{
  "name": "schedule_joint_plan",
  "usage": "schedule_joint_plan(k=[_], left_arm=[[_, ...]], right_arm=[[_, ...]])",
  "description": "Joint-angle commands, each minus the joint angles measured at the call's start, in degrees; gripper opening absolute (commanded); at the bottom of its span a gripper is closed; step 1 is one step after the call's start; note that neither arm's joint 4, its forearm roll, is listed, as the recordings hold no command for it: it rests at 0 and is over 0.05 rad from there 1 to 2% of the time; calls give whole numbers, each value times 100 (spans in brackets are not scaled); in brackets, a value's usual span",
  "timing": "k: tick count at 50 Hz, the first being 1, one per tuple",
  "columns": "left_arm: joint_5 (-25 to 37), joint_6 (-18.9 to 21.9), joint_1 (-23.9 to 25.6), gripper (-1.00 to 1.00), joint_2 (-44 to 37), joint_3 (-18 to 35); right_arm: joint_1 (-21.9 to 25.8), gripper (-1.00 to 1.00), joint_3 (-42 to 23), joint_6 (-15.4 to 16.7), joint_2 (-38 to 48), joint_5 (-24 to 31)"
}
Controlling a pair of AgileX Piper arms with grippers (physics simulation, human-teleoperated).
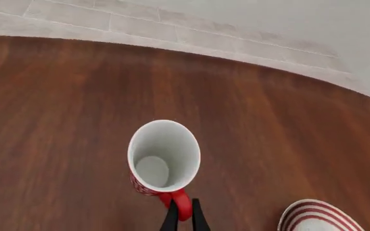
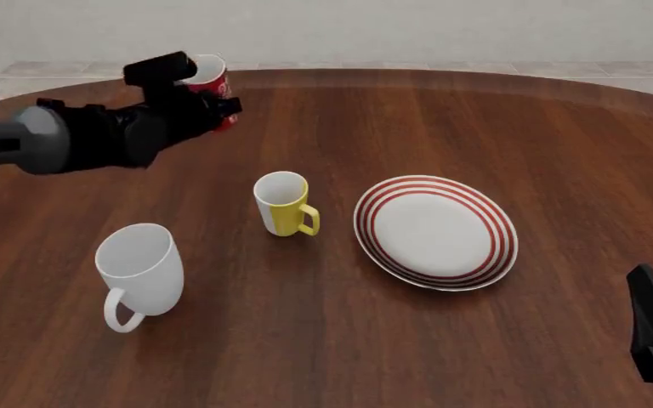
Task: Pick up the red mug and put it on the plate
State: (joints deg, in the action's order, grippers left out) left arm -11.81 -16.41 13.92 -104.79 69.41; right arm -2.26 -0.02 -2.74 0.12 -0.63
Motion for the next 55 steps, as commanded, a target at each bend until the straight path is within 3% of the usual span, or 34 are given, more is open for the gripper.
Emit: schedule_joint_plan(k=[1, 10, 12, 19, 26, 37, 44, 48, 49, 51, 55], left_arm=[[-105, 635, 463, -100, 648, -37], [-322, 1185, 1096, -100, 888, -69], [-469, 1517, 1338, -100, 1015, -104], [-596, 1787, 2015, -100, 1176, -163], [-554, 1841, 2341, -100, 1243, -194], [-175, 1440, 2465, -100, 1220, -144], [-20, 1399, 2694, -100, 1397, -222], [44, 1627, 2978, -100, 1444, -253], [237, 1342, 2910, -100, 1378, -185], [226, 1510, 3022, -100, 1445, -220], [421, 1401, 3080, -100, 1470, -150]], right_arm=[[3, 100, 1, 0, -8, -7], [4, 100, 1, 9, -6, -5], [4, 100, 1, 8, -6, -3], [-6, 100, 0, -6, -4, 0], [-5, 100, 0, -5, -4, 3], [-8, 100, -1, 12, -4, -1], [-9, 100, 0, 18, -6, -4], [-11, 100, 1, 13, -8, -5], [-11, 100, 1, 8, -8, -5], [-20, 100, 1, 1, -8, -7], [-23, 100, 1, -8, -9, -8]])
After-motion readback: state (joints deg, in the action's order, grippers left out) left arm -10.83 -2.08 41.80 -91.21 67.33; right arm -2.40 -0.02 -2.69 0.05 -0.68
